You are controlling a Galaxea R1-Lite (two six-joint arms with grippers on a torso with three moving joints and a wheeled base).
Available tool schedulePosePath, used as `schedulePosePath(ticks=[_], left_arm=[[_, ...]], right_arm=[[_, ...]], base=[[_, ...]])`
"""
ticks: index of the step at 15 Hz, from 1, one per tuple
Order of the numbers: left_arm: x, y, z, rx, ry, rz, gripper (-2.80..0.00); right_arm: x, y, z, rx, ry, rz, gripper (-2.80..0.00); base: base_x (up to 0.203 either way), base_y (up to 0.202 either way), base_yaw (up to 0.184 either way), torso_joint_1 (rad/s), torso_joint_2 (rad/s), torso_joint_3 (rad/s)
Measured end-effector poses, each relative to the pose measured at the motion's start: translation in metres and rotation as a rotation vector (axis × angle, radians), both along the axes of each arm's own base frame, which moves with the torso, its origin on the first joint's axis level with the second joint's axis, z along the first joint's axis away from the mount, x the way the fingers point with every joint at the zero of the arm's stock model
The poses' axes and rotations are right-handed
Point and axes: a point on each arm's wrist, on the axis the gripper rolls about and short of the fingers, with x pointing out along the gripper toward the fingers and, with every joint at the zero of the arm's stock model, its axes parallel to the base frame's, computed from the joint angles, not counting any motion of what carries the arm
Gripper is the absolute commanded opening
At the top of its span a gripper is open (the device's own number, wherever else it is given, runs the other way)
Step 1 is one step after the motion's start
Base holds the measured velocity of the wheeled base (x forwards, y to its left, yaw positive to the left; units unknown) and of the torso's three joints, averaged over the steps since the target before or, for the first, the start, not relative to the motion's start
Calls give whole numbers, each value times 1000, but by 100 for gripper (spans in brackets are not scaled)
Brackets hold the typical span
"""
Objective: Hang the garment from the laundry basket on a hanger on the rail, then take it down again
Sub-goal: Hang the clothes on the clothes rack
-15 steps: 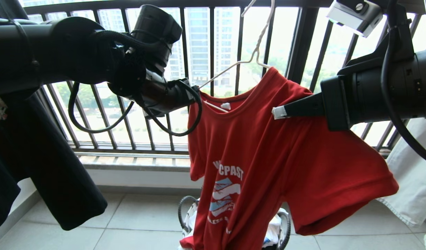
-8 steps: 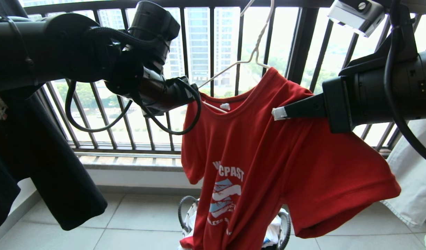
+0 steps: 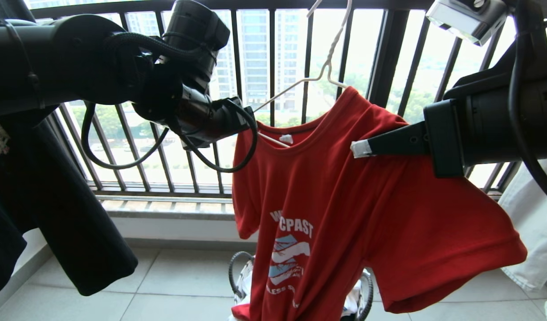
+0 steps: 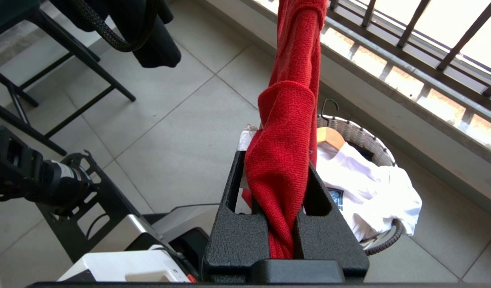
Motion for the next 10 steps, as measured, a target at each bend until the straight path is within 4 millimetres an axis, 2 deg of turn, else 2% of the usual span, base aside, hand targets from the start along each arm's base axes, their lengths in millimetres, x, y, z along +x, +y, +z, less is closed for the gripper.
schedulePosePath(ticks=[10], left_arm=[[0, 1, 0, 2, -1, 4, 0]], right_arm=[[-13, -3, 2, -7, -28, 32, -280]], base=[[0, 0, 0, 0, 0, 0]])
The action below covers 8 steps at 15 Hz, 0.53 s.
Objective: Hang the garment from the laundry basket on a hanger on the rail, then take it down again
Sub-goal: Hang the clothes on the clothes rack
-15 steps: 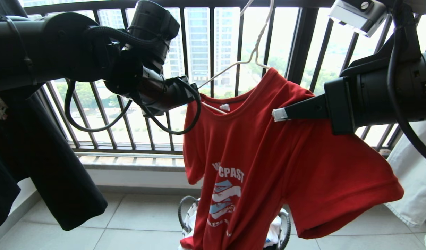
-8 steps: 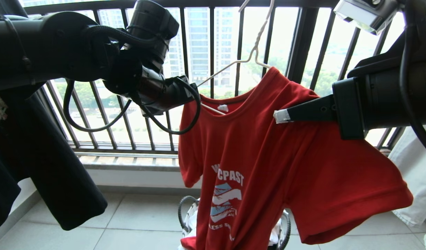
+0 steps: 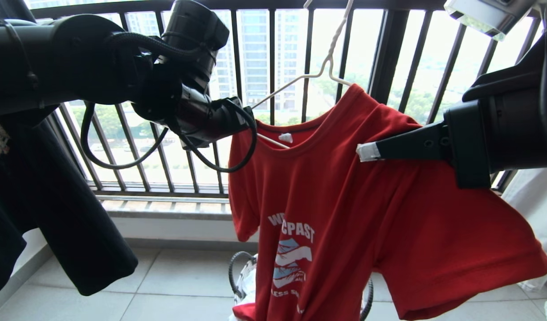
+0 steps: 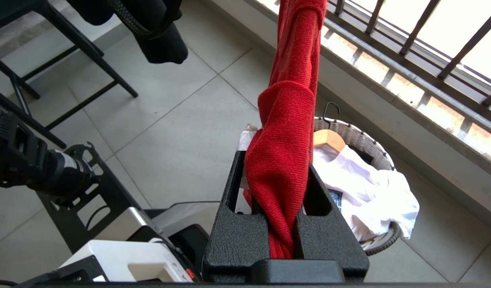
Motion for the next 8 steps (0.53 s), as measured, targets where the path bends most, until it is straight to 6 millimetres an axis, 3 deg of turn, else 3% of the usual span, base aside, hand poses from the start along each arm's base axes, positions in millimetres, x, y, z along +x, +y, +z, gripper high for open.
schedulePosePath(ticks=[8], left_arm=[[3, 1, 1, -6, -17, 13, 0]], right_arm=[[-3, -2, 2, 1, -9, -12, -280]], base=[[0, 0, 0, 0, 0, 0]])
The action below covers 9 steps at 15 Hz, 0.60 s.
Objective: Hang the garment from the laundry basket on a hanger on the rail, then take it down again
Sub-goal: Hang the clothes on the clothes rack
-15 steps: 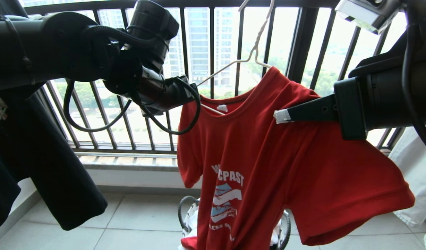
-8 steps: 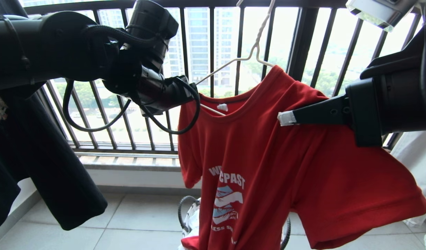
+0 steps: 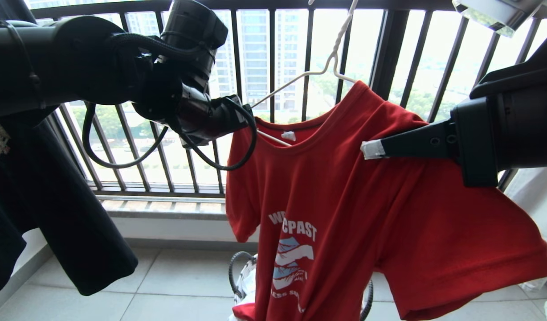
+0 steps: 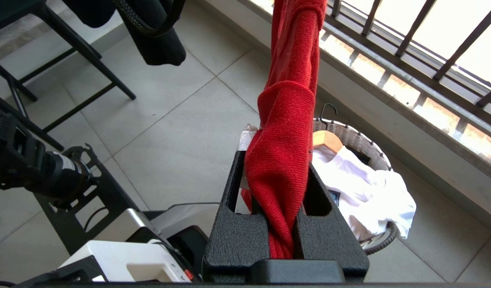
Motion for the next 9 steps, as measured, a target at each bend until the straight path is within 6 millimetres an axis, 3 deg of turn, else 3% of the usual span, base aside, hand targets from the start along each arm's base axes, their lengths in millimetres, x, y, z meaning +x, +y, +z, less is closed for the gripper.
schedulePosePath(ticks=[8, 9], left_arm=[[1, 1, -1, 14, -12, 34, 0], [1, 1, 0, 13, -12, 35, -280]], right_arm=[[-2, -1, 0, -1, -1, 2, -280], [-2, -1, 0, -1, -2, 2, -280]], base=[[0, 0, 0, 0, 0, 0], [0, 0, 0, 0, 0, 0]])
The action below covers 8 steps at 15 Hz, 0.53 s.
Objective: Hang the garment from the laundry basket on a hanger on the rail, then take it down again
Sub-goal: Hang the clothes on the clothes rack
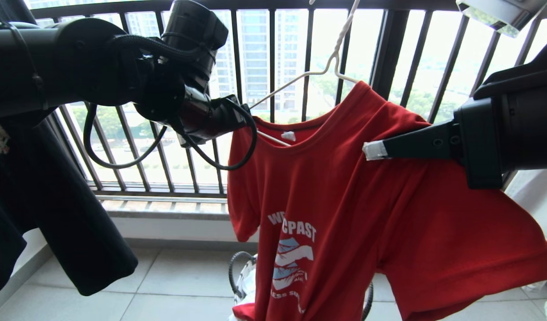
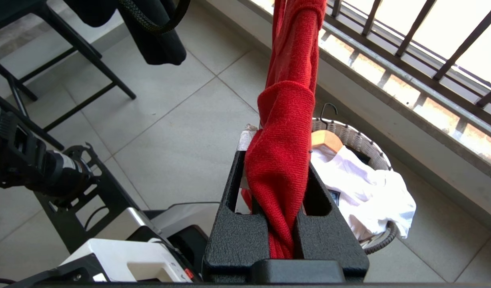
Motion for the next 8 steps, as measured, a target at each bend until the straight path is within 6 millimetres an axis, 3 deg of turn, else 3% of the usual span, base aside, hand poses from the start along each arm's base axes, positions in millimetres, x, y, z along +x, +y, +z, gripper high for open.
schedulePosePath(ticks=[8], left_arm=[[-1, 1, 1, -2, -3, -1, -280]], right_arm=[[0, 0, 0, -1, 0, -1, -280]], base=[[0, 0, 0, 0, 0, 0]])
